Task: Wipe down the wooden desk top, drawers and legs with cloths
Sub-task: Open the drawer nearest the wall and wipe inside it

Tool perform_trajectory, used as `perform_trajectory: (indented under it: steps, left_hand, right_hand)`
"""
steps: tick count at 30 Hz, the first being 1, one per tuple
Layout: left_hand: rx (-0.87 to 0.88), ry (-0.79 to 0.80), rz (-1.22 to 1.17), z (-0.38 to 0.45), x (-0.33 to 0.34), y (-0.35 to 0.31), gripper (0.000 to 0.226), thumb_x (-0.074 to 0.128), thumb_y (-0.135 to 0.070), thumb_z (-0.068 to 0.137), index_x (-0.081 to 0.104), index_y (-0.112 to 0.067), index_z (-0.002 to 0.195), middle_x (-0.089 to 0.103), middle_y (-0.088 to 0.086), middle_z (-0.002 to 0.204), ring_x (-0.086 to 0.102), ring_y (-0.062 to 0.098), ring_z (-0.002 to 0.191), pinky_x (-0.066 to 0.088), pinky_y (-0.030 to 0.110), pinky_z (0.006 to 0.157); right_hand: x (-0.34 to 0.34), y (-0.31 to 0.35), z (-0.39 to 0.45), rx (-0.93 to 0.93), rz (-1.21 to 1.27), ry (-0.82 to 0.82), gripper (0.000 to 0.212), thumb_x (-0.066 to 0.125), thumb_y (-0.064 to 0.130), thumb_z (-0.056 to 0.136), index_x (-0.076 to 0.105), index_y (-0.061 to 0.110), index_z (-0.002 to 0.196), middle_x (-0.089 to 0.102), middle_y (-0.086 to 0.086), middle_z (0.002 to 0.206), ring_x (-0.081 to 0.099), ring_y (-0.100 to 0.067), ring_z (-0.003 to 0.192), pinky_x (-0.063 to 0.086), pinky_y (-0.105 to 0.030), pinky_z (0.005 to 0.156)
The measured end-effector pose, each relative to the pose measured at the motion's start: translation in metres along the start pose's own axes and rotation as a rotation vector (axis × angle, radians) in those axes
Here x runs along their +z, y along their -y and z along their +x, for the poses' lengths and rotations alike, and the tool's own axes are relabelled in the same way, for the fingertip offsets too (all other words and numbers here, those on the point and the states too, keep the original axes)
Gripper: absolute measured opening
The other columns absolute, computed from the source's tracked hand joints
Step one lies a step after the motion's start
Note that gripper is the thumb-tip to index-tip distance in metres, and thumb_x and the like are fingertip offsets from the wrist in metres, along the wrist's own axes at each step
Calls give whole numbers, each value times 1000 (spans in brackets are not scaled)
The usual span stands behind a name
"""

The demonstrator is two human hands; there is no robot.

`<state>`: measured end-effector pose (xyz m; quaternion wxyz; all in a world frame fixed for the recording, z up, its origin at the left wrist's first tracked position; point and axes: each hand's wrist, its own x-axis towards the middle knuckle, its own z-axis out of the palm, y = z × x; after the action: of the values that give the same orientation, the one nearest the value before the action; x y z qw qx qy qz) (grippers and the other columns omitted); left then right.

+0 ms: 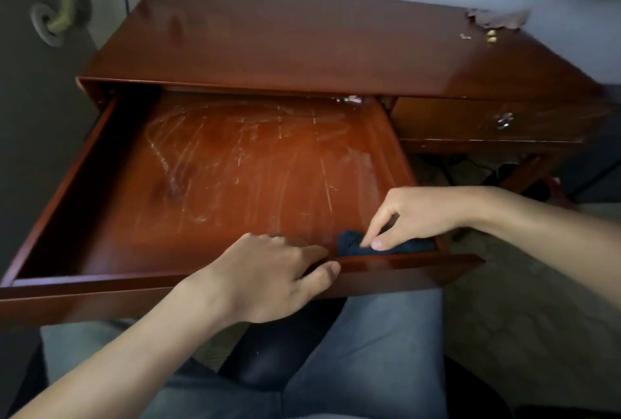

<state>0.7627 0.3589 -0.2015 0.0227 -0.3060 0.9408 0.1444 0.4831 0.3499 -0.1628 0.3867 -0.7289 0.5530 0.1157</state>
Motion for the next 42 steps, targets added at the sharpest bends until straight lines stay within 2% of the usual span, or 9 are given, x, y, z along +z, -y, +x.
perform_trajectory:
  steps: [3, 8, 12, 14, 19, 25, 32, 37, 42]
  left_hand:
    - [83, 98, 12, 17, 3, -17, 78, 19, -83, 95, 42, -32, 148, 62, -11, 132, 61, 18, 119, 52, 43, 96]
    - [156, 104, 15, 24, 8, -20, 65, 37, -55, 107, 13, -34, 164, 42, -14, 158, 53, 17, 134, 49, 40, 104]
    - [167, 60, 40, 19, 10, -20, 64, 34, -55, 108, 11, -36, 164, 41, -15, 158, 56, 18, 132, 51, 41, 102]
    - [170, 31, 60, 17, 11, -21, 63, 34, -56, 107, 12, -36, 163, 46, -14, 155, 59, 18, 128, 52, 40, 99]
    - [169, -37, 135, 11, 15, -19, 62, 31, -58, 107, 12, -37, 162, 55, -12, 145, 64, 19, 120, 53, 38, 93]
    - [169, -51, 215, 13, 19, -19, 64, 26, -60, 107, 6, -36, 163, 57, -10, 143, 66, 21, 118, 53, 41, 95]
    - [244, -345, 292, 12, 38, -5, 58, 54, -60, 97, 52, -29, 146, 69, -9, 79, 68, 17, 58, 50, 31, 47]
    - [152, -430, 357, -6, 33, 0, 58, 47, -60, 93, 66, -24, 134, 67, -7, 68, 64, 20, 49, 38, 26, 42]
    - [-39, -468, 345, -56, 30, 36, 57, 45, -67, 93, 76, -21, 105, 67, -6, 71, 66, 25, 53, 44, 30, 42]
  right_hand:
    - [3, -12, -17, 54, -72, -30, 26, 73, 51, 89, 73, 47, 114, 69, 31, 97, 62, 8, 93, 46, -18, 82]
    - [15, -10, -16, 40, -148, -51, 29, 72, 43, 93, 65, 44, 121, 65, 17, 96, 59, -3, 83, 44, -22, 70]
    - [10, -15, -12, 67, -98, -50, 31, 74, 41, 91, 66, 50, 119, 68, 20, 116, 65, -6, 103, 55, -35, 92]
    - [14, -19, -6, 69, -170, -88, 32, 73, 47, 87, 62, 57, 115, 71, 14, 110, 69, -16, 97, 59, -47, 86]
    - [36, -13, -2, -9, -311, -279, 31, 72, 50, 86, 62, 46, 115, 60, 17, 101, 58, -9, 91, 54, -38, 76]
    - [17, -22, 22, 136, -627, -559, 26, 66, 21, 93, 71, 19, 119, 68, -2, 107, 68, -25, 96, 54, -35, 77]
    - [45, 1, 15, -48, -398, -389, 30, 76, 53, 84, 65, 39, 108, 61, 15, 99, 58, -12, 83, 44, -30, 66]
    - [24, -23, 22, 91, -507, -478, 32, 72, 43, 91, 67, 29, 119, 58, 9, 96, 60, -16, 86, 44, -31, 70]
    - [49, -8, 35, -159, -205, -401, 31, 70, 45, 92, 67, 38, 122, 56, 18, 113, 60, -8, 96, 51, -37, 84]
